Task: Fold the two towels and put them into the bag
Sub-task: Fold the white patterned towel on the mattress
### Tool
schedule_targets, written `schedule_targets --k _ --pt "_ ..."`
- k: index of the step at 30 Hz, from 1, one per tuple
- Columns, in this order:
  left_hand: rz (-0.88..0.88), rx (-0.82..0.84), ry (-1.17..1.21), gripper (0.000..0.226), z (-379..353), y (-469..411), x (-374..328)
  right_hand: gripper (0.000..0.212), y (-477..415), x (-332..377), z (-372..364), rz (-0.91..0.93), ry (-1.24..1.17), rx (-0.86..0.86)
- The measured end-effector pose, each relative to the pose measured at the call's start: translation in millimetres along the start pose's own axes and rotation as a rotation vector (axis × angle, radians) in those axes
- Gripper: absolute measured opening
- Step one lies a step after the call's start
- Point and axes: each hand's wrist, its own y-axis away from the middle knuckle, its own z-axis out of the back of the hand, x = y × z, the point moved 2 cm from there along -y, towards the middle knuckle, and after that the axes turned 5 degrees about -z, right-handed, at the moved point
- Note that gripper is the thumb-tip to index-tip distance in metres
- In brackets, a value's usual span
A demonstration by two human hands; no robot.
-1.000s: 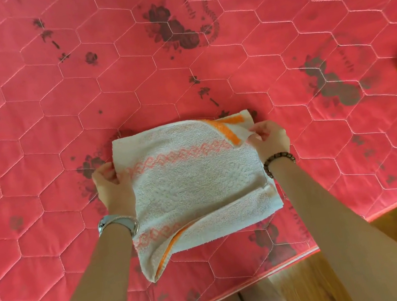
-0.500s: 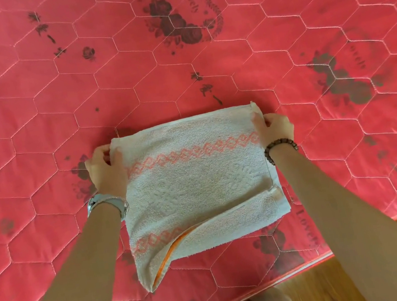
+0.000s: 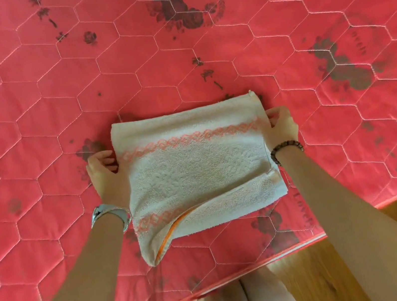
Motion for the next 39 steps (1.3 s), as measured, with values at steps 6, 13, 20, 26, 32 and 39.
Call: schedule_targets --k 6,13,20,26,32,39 --pt "-0.16 0.173 -0.112 0.021 12 60 -4 0.017 47 -28 18 0.317 0.094 0.009" --pt "-0.162 0.602 -0.11 0.028 23 125 17 0.039 91 -72 30 0.158 0.299 0.347" --pt "-0.186 0.704 -0.215 0.044 39 153 38 0.037 117 -86 44 0.112 0.262 0.5" --pt "-0.272 0.724 -0.417 0.03 52 168 54 0.012 139 -100 59 0.322 0.698 0.596" --pt "-0.144 0.531 -0.498 0.009 55 169 64 0.021 146 -129 64 0.183 0.606 0.516" --pt "-0.294 0.363 -0.586 0.034 50 178 55 0.033 150 -128 48 0.219 0.56 0.361"
